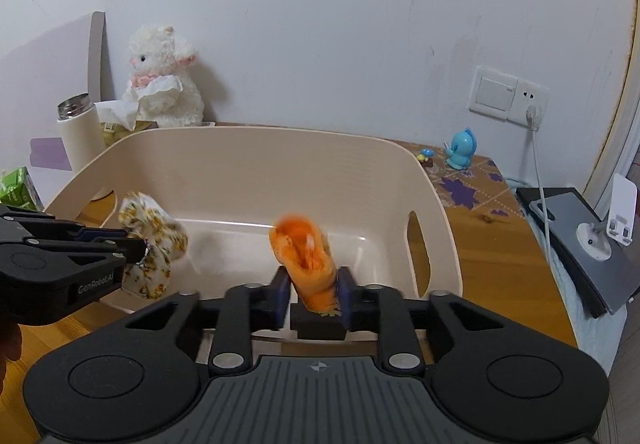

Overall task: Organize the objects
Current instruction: 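Lift scrunchie and sock into the basket and open both tools, then grasp the blue-and-white packet with left tool while right tool grasps the green mesh bag, then carry packet and mesh bag into the basket and release both, then grasp the hair clip with left tool while right tool grasps the white medicine box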

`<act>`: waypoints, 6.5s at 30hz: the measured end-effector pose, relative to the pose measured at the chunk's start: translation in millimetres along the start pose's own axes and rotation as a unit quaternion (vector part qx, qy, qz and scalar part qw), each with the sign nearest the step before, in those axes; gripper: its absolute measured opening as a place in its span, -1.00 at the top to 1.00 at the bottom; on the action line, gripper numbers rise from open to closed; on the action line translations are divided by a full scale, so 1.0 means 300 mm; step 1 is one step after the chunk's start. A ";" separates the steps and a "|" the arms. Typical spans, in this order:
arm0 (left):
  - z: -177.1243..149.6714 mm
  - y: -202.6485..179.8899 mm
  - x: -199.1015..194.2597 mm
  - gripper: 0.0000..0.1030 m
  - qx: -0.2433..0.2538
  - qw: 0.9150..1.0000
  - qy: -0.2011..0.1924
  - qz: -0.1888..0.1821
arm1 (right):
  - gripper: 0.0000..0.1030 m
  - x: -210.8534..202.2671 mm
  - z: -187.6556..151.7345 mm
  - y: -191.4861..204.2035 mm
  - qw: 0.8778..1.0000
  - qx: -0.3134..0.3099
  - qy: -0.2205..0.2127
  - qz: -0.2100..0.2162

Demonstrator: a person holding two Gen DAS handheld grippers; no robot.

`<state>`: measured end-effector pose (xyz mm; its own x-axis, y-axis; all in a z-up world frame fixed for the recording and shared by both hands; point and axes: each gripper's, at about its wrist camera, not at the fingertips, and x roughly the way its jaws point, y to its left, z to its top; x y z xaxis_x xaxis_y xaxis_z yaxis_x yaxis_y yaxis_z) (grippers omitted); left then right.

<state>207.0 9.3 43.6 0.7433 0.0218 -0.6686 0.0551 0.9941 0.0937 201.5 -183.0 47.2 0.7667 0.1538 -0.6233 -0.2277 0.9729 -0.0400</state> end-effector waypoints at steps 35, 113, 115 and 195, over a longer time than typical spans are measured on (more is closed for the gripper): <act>-0.318 0.062 -0.283 -0.86 0.005 1.000 -0.005 -0.018 | -0.99 -0.252 -0.310 0.077 0.997 -0.030 0.063 0.038; -0.277 0.056 -0.329 -0.26 -0.012 0.997 -0.017 -0.068 | 0.40 -0.334 -0.237 0.050 0.996 -0.053 -0.027 0.065; -0.248 0.055 -0.358 -0.26 -0.011 0.997 -0.032 -0.068 | 0.40 -0.348 -0.205 0.038 0.996 -0.051 -0.040 0.061; -0.295 -0.016 -0.074 -0.90 -0.023 0.999 0.039 -0.029 | -0.97 -0.067 -0.371 -0.021 0.997 0.008 0.071 -0.005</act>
<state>131.4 13.6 -7.3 0.6855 -0.0289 -0.7275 0.0638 0.9977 0.0206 120.7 -211.3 -27.0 0.6752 0.1198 -0.7278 -0.2101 0.9771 -0.0341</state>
